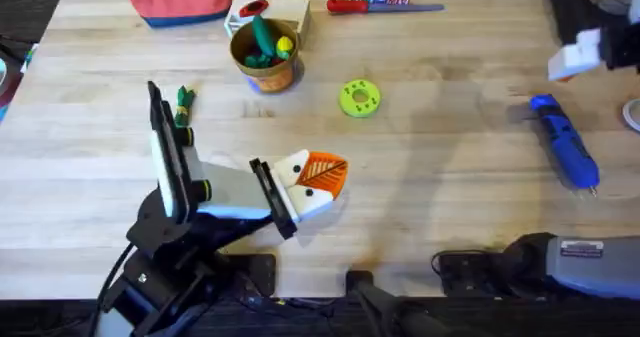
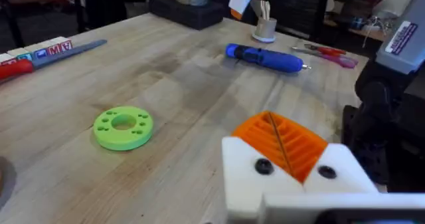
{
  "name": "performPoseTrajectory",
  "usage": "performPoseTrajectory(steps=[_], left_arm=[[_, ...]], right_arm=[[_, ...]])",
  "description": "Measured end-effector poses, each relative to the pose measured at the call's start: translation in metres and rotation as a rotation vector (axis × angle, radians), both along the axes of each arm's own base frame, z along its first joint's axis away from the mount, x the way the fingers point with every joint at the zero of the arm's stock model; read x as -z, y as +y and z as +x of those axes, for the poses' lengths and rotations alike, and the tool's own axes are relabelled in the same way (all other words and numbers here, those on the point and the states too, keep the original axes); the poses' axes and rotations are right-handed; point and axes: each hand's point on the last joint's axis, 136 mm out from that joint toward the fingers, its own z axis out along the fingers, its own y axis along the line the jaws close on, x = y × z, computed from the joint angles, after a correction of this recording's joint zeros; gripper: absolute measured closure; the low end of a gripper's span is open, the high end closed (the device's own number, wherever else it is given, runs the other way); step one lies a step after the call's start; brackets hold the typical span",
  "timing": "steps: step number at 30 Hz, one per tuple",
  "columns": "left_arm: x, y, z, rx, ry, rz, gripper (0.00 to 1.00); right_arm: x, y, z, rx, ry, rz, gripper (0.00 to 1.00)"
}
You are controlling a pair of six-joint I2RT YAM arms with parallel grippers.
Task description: Pick up the gripper from the table and insert it into the empty holder that is missing its gripper. Then pick up a screw, insert it into the mounting hole, and use the screwdriver to tighten it. Finally, clean up the table by picking up the vegetable and placing it into the bucket.
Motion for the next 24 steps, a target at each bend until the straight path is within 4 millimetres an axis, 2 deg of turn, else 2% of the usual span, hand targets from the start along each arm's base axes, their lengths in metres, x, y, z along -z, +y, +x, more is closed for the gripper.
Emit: performPoseTrajectory(steps=[4, 8, 15, 22, 24], left_arm=[[0.000, 0.000, 0.000, 0.000, 0.000, 0.000, 0.995], [0.000, 0.000, 0.000, 0.000, 0.000, 0.000, 0.995], [0.000, 0.000, 0.000, 0.000, 0.002, 0.001, 0.995], [0.001, 0.001, 0.002, -0.014, 0.001, 0.002, 0.995], [0.001, 0.002, 0.004, -0.026, 0.001, 0.002, 0.995]], right_arm=[[0.034, -0.004, -0.012, -0.174, 0.202, 0.021, 0.010], [0.060, -0.015, -0.013, -0.261, 0.292, 0.041, 0.008], [0.100, -0.022, -0.017, -0.281, 0.332, 0.175, 0.008], [0.125, -0.024, -0.003, -0.300, 0.319, 0.204, 0.013], [0.128, -0.023, -0.004, -0.301, 0.326, 0.212, 0.053]])
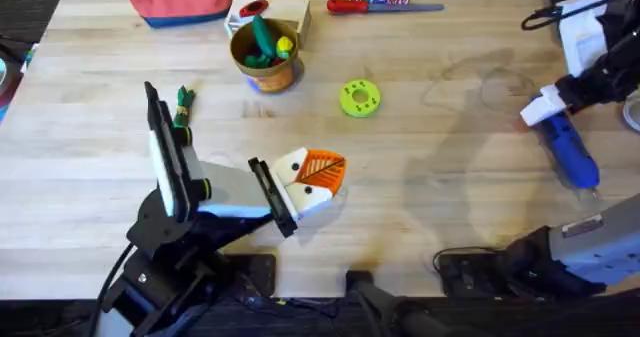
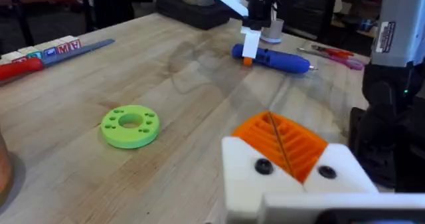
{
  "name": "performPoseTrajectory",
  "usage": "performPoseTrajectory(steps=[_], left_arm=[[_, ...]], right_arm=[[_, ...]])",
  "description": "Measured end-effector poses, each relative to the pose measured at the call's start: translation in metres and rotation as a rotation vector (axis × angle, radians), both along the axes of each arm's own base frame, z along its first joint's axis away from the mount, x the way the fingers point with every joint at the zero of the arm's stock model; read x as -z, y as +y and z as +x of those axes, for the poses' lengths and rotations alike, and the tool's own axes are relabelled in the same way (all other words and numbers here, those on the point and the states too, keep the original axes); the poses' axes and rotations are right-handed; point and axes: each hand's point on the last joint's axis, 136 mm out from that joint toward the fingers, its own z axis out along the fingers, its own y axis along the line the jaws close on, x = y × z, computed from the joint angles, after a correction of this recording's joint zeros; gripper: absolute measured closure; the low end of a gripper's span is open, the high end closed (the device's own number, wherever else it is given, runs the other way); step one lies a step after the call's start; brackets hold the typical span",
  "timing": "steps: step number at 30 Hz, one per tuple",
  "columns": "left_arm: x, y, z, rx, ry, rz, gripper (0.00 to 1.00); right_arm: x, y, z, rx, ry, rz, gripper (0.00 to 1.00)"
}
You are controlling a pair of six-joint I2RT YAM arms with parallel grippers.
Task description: Pick up the gripper from the table and insert it into the empty holder that is missing its gripper. Then pick up a screw, insert it into the mounting hole, and use the screwdriver to tighten it. Finally, clean up the table by picking up the vegetable and placing it into the bucket.
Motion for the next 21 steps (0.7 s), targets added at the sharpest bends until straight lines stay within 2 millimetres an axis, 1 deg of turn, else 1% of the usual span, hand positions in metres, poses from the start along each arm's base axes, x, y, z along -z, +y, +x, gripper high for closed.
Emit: performPoseTrajectory(steps=[2, 7, 10, 13, 19, 21], left_arm=[[0.000, 0.000, 0.001, -0.006, 0.000, 0.000, 0.995], [0.000, 0.001, 0.003, -0.017, -0.001, 0.001, 0.995], [0.000, 0.002, 0.003, -0.021, 0.000, 0.001, 0.995], [0.000, 0.002, 0.004, -0.024, -0.001, 0.001, 0.995], [0.000, 0.002, 0.004, -0.025, -0.001, 0.002, 0.995], [0.000, 0.002, 0.004, -0.026, -0.001, 0.002, 0.995]], right_arm=[[0.001, 0.001, -0.001, 0.000, 0.004, 0.009, 0.076], [0.001, 0.002, -0.005, 0.003, 0.017, 0.016, 0.077], [0.001, 0.007, -0.012, 0.003, 0.049, 0.034, 0.070], [0.002, 0.011, -0.020, 0.001, 0.083, 0.053, 0.039], [0.003, 0.010, -0.019, 0.002, 0.078, 0.051, 0.028], [0.003, 0.009, -0.018, 0.002, 0.072, 0.048, 0.046]])
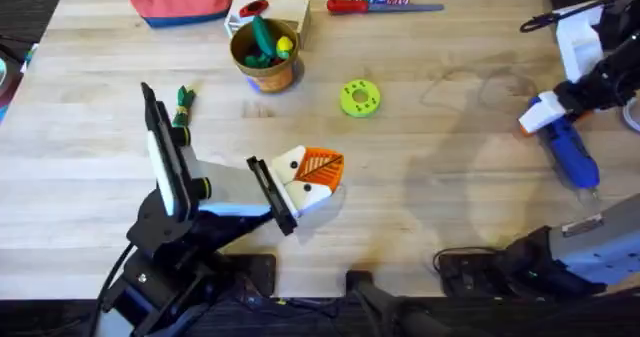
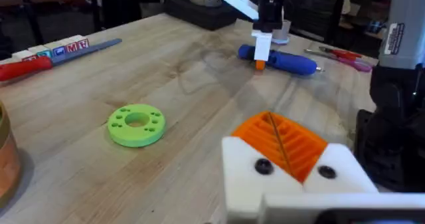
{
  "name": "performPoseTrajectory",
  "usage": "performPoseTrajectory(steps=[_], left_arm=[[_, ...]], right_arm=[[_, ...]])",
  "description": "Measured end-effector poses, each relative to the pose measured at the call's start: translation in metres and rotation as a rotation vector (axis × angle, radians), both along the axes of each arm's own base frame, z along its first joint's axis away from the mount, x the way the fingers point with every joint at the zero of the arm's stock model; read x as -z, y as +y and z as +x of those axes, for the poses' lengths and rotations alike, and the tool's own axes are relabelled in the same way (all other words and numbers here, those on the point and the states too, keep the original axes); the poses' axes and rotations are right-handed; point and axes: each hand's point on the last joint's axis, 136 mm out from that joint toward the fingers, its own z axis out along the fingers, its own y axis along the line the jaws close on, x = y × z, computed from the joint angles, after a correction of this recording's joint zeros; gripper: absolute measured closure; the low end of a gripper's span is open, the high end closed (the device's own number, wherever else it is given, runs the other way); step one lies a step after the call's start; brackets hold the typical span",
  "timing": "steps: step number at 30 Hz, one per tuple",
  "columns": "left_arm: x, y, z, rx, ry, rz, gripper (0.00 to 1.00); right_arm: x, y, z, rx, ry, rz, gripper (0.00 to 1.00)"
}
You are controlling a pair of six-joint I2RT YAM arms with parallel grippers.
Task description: Pick up the gripper from the table and insert it into the empty holder that is missing its gripper. Then pick up a screw, insert it into the mounting hole, and use the screwdriver to tighten it. Finally, clean up the table by picking up the vegetable and placing it into the bucket.
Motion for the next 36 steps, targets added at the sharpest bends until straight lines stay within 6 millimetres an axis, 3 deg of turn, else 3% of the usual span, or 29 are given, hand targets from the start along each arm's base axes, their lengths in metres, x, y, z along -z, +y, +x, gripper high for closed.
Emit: performPoseTrajectory(steps=[2, 7, 12, 13, 22, 26, 30, 34, 35, 36], left_arm=[[0.000, 0.000, 0.000, 0.000, 0.000, 0.000, 0.995], [0.000, 0.000, 0.000, 0.000, 0.000, 0.000, 0.996], [0.000, 0.000, 0.000, 0.000, 0.000, 0.000, 0.996], [0.000, 0.000, 0.000, 0.000, 0.000, 0.000, 0.995], [0.000, 0.000, 0.000, 0.000, 0.000, 0.000, 0.996], [0.000, 0.000, 0.000, 0.000, 0.000, 0.000, 0.996], [0.000, 0.000, 0.001, -0.005, 0.000, 0.000, 0.996], [0.000, 0.001, 0.002, -0.015, -0.001, 0.001, 0.996], [0.000, 0.001, 0.003, -0.017, -0.001, 0.001, 0.996], [0.000, 0.002, 0.003, -0.021, 0.000, 0.001, 0.996]], right_arm=[[0.000, 0.000, 0.000, -0.001, -0.002, -0.001, 0.118], [0.000, -0.001, 0.001, -0.005, -0.005, -0.004, 0.460], [0.000, -0.004, 0.004, -0.012, -0.015, -0.014, 0.928], [0.000, -0.004, 0.004, -0.006, -0.017, -0.014, 0.977], [-0.001, -0.001, 0.008, 0.001, -0.026, -0.012, 0.991], [-0.016, -0.006, 0.028, 0.033, -0.084, -0.043, 0.993], [-0.052, -0.021, 0.069, 0.079, -0.236, -0.106, 0.993], [-0.100, -0.026, 0.090, 0.127, -0.395, -0.164, 0.993], [-0.114, -0.025, 0.092, 0.140, -0.434, -0.175, 0.993], [-0.154, -0.019, 0.090, 0.177, -0.540, -0.189, 0.993]])
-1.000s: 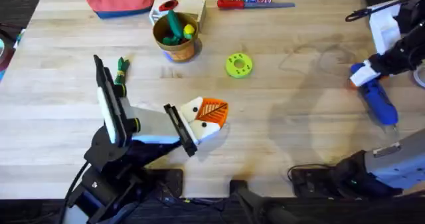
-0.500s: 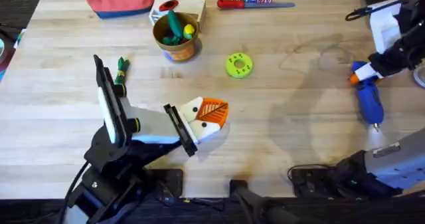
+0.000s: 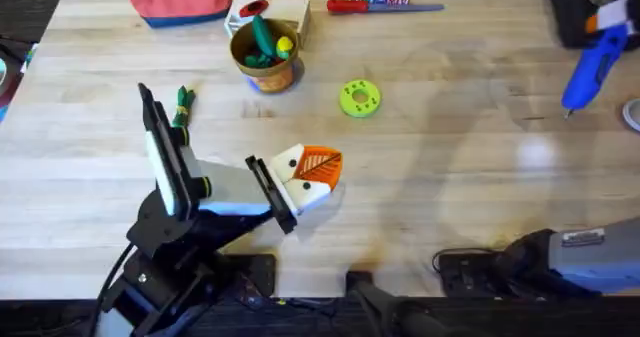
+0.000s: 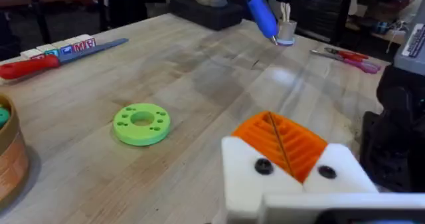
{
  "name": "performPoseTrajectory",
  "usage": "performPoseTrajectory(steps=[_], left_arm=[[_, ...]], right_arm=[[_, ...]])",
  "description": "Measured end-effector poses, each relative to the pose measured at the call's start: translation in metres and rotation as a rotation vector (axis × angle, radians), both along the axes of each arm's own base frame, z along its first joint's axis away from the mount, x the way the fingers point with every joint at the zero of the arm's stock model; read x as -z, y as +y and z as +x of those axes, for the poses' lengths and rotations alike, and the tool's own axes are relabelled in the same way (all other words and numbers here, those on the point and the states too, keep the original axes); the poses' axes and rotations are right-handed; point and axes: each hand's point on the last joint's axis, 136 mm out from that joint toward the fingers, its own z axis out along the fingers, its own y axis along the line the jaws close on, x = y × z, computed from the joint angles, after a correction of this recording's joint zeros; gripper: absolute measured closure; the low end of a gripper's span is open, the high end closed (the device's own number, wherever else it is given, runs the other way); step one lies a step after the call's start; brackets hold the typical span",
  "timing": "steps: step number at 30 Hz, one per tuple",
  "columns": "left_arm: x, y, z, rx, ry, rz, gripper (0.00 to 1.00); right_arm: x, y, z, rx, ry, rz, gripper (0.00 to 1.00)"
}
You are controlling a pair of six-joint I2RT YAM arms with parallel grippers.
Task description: Pick up the gripper from the table and insert it into the empty holder that is missing its gripper. Then pick up a screw, insert it into the mounting hole, and use the screwdriver to tighten it. Finally, clean up the table by picking up the vegetable and placing it into the bucket.
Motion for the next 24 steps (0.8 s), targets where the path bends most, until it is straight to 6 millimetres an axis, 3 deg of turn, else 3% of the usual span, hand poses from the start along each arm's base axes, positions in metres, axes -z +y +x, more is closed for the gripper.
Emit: performPoseTrajectory(steps=[5, 8, 11, 15, 19, 24], left_arm=[[0.000, 0.000, 0.000, -0.002, 0.000, 0.000, 0.996], [0.000, 0.000, 0.000, -0.003, 0.000, 0.000, 0.996], [0.000, 0.000, 0.000, -0.003, 0.000, 0.000, 0.996], [0.000, 0.001, 0.001, -0.006, 0.000, 0.001, 0.996], [0.000, 0.001, 0.001, -0.006, 0.000, 0.001, 0.996], [0.000, 0.001, 0.001, -0.006, 0.000, 0.001, 0.996]], right_arm=[[-0.063, 0.017, -0.009, 0.036, -0.190, 0.009, 0.993], [-0.103, 0.037, -0.009, 0.014, -0.324, 0.019, 0.993], [-0.144, 0.074, -0.011, -0.068, -0.459, 0.040, 0.993], [-0.186, 0.131, -0.022, -0.220, -0.588, 0.089, 0.994], [-0.209, 0.168, -0.037, -0.318, -0.669, 0.127, 0.994], [-0.212, 0.200, -0.057, -0.382, -0.764, 0.192, 0.994]])
